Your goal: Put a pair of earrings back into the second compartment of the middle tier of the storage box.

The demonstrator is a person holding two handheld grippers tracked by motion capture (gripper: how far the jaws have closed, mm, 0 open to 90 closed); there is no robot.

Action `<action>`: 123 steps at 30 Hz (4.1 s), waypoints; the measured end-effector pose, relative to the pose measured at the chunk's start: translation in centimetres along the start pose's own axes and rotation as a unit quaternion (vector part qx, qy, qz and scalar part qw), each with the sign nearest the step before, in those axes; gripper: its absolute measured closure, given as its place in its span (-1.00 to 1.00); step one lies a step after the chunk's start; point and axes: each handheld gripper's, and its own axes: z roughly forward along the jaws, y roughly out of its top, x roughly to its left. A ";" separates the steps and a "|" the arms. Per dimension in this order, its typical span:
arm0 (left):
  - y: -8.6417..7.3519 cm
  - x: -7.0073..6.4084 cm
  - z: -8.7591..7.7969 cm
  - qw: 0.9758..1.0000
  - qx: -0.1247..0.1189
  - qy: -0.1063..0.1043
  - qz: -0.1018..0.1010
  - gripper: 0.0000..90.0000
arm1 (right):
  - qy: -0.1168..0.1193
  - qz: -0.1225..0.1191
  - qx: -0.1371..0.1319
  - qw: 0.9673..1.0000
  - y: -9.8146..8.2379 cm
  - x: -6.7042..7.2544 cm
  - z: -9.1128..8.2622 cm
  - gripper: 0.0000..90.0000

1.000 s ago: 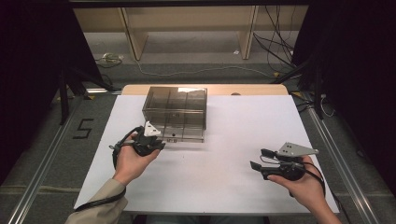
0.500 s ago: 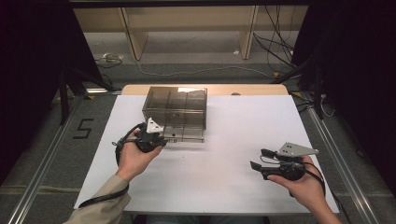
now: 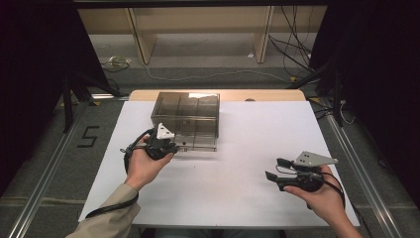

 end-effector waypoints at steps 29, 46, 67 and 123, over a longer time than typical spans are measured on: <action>0.8 0.0 1.0 1.000 0.000 0.000 0.001 0.76 | 0.001 0.001 -0.001 1.000 0.0 -0.1 0.0 -0.26; 1.3 0.4 1.4 1.000 -0.002 0.002 0.000 0.76 | 0.000 0.001 -0.001 1.000 0.0 -0.1 0.0 -0.26; 1.6 0.7 2.2 1.000 -0.005 0.006 0.007 0.76 | 0.000 0.000 0.000 1.000 0.0 -0.1 0.0 -0.26; 2.4 1.2 5.3 1.000 -0.002 0.012 0.019 0.75 | 0.001 0.002 0.000 1.000 -0.1 -0.1 0.0 -0.26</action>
